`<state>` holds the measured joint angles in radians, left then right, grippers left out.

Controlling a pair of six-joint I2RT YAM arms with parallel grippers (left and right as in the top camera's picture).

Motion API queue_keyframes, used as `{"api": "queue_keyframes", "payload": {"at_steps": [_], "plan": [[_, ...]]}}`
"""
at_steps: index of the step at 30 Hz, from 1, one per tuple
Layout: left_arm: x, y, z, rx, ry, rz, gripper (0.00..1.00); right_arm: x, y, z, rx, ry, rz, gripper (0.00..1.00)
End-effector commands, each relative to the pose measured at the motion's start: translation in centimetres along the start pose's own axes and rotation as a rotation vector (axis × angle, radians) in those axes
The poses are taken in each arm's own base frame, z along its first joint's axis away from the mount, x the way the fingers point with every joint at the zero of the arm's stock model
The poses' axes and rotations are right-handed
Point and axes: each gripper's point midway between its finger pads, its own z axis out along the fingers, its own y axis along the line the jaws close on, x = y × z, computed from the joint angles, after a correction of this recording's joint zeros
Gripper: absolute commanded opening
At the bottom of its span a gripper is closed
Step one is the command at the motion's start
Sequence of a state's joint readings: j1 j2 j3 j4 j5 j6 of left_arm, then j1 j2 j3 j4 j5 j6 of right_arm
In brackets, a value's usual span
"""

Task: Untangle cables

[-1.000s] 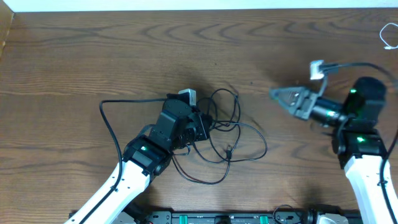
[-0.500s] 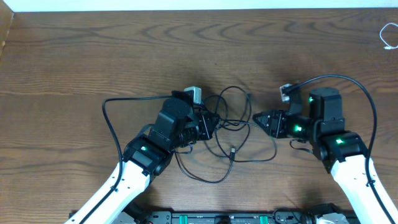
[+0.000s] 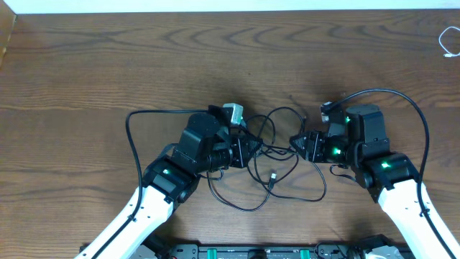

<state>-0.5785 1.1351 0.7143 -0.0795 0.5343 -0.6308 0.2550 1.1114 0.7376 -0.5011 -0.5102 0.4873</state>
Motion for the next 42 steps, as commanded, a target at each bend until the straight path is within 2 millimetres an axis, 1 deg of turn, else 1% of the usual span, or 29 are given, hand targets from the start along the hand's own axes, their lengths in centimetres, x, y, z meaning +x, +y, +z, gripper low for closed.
{"api": "queue_keyframes", "payload": {"at_steps": [1,4,7,9,12,15,16,18,22,24,25,26,27,28,29,30,32,33,34,37,42], "plan": [[0.6,-1.7,-0.3,0.083,0.037,0.152,0.07,0.0,0.8,-0.1,-0.032,0.005,-0.048,0.4],[0.8,-2.0,-0.3,0.104,0.046,0.239,0.07,0.4,1.6,-0.2,-0.079,0.022,-0.163,0.4],[0.8,-2.0,-0.3,0.104,0.041,0.294,0.07,0.9,2.2,-0.3,-0.122,0.039,-0.229,0.43],[0.7,-2.1,-0.3,0.108,0.037,0.298,0.07,0.9,2.3,-0.3,-0.124,0.039,-0.246,0.44],[0.5,-2.3,-0.4,0.118,0.031,0.303,0.07,0.7,1.9,-0.1,-0.103,0.032,-0.244,0.45],[0.6,-3.8,-0.6,0.198,0.037,0.328,0.08,0.5,1.2,0.2,-0.068,0.029,-0.184,0.46],[0.7,-4.6,-0.7,0.235,0.039,0.341,0.07,0.5,1.3,0.3,-0.074,0.033,-0.159,0.46],[0.7,-5.3,-0.9,0.273,0.039,0.357,0.07,0.5,1.9,0.6,-0.103,0.041,-0.148,0.46],[0.7,-5.3,-0.9,0.274,0.04,0.35,0.08,0.8,3.1,0.9,-0.147,0.052,-0.175,0.46],[0.8,-5.6,-1.0,0.289,0.046,0.339,0.08,0.9,2.9,1.1,-0.126,0.052,-0.182,0.44],[0.9,-5.9,-1.1,0.311,0.052,0.346,0.08,0.9,2.6,1.3,-0.103,0.048,-0.184,0.38],[1.1,-6.4,-1.3,0.34,0.06,0.355,0.07,0.7,2.1,1.5,-0.063,0.036,-0.181,0.27],[1.2,-7.1,-1.6,0.379,0.068,0.369,0.07,0.3,1.0,1.7,0.012,0.011,-0.166,0.17],[1.7,-8.3,-2.1,0.451,0.087,0.395,0.07,-0.9,-1.5,1.7,0.181,-0.063,-0.122,0.05],[1.9,-8.7,-2.4,0.478,0.096,0.404,0.08,-1.6,-3.0,1.3,0.28,-0.115,-0.084,0.01],[2.2,-9.0,-2.6,0.502,0.11,0.408,0.08,-2.5,-4.7,0.6,0.384,-0.179,-0.034,0.01],[2.7,-9.3,-2.9,0.529,0.139,0.404,0.08,-4.0,-7.3,-1.1,0.543,-0.296,0.038,0.01],[2.9,-9.2,-2.9,0.53,0.15,0.398,0.08,-4.6,-8.1,-1.8,0.59,-0.337,0.056,0.01],[3.4,-8.8,-2.8,0.516,0.175,0.373,0.08,-5.7,-9.3,-3.4,0.671,-0.413,0.08,0.01],[4.1,-7.2,-2.3,0.449,0.207,0.34,0.08,-7.1,-10.0,-5.1,0.703,-0.471,0.115,0.01],[5.0,-2.1,-1.0,0.181,0.233,0.249,0.08,-9.7,-10.5,-8.3,0.709,-0.523,0.162,0.01]]}}
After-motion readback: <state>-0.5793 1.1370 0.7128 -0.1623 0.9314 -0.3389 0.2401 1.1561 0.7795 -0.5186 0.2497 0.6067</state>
